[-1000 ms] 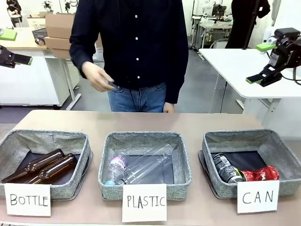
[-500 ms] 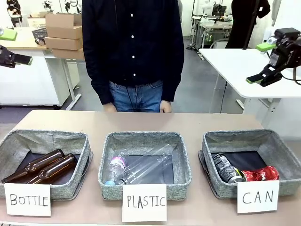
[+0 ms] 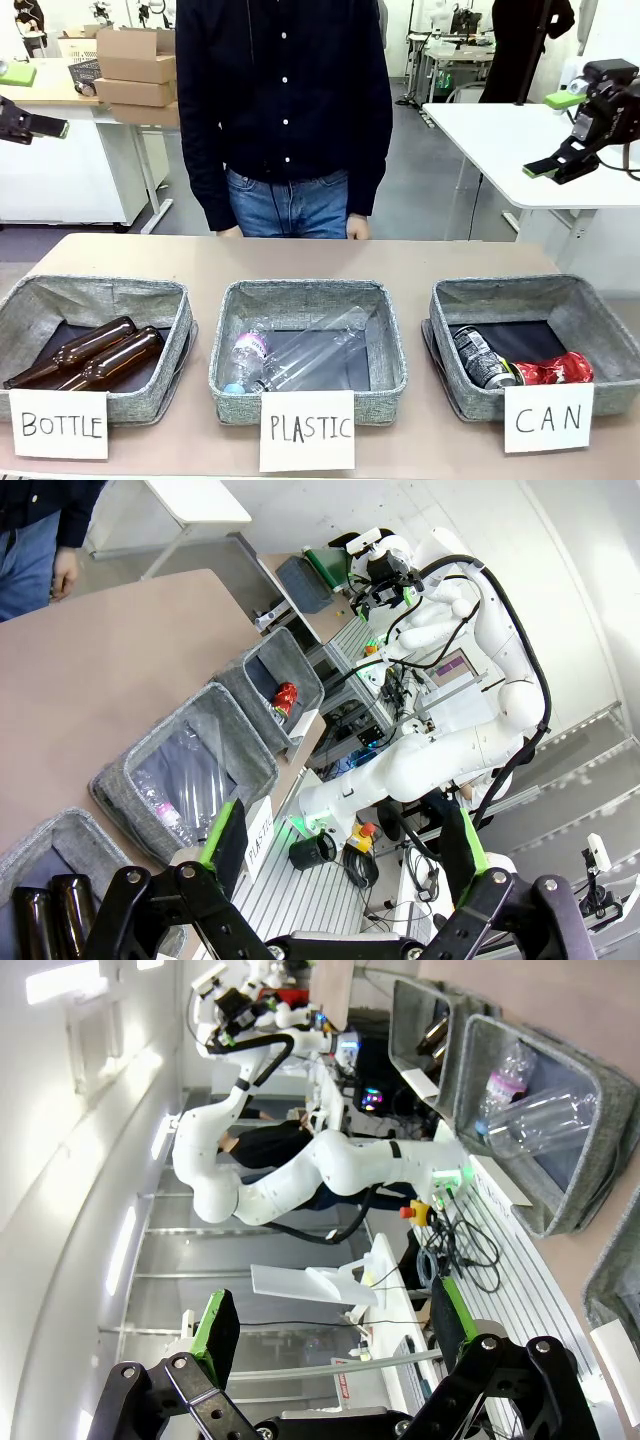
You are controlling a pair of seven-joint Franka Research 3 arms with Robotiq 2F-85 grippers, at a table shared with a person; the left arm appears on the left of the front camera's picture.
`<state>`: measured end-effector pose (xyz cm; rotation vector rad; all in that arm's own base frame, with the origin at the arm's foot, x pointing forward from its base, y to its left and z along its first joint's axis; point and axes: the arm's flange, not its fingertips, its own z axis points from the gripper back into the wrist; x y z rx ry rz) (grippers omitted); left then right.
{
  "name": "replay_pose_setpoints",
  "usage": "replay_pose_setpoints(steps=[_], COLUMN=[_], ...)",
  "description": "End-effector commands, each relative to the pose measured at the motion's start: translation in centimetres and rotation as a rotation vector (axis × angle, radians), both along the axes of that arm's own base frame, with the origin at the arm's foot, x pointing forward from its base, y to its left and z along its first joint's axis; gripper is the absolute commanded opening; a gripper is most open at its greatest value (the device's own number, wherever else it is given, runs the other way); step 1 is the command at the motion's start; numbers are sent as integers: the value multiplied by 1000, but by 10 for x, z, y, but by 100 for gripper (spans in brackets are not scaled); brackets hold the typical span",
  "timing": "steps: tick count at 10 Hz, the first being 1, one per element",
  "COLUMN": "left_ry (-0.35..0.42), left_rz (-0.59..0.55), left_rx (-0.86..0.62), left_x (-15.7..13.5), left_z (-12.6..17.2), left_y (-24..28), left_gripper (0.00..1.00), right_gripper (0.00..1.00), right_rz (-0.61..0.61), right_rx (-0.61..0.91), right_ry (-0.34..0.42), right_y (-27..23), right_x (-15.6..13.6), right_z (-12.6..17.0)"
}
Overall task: Sort the can waste into the basket.
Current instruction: Pick up the can waste from the table and place it in the right Fabric basket.
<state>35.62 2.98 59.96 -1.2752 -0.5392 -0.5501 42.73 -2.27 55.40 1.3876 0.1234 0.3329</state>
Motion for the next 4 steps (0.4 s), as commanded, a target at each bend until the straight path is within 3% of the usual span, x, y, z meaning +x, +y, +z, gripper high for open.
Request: replay_pose_setpoints(steps=[1,4], left_ry=[-11,-11], left_rz=[-10,-10], left_rx=[-10,-10], left_x=[-2,-2], left_z=[1,1], left_y=[0,0], left_gripper=[100,100], right_gripper=[100,100], right_rz=[-1,-1], right_rx=[-12,-12], right_ry=[-24,-24], right_y=[0,0], right_x=[1,1], right_z=[0,0])
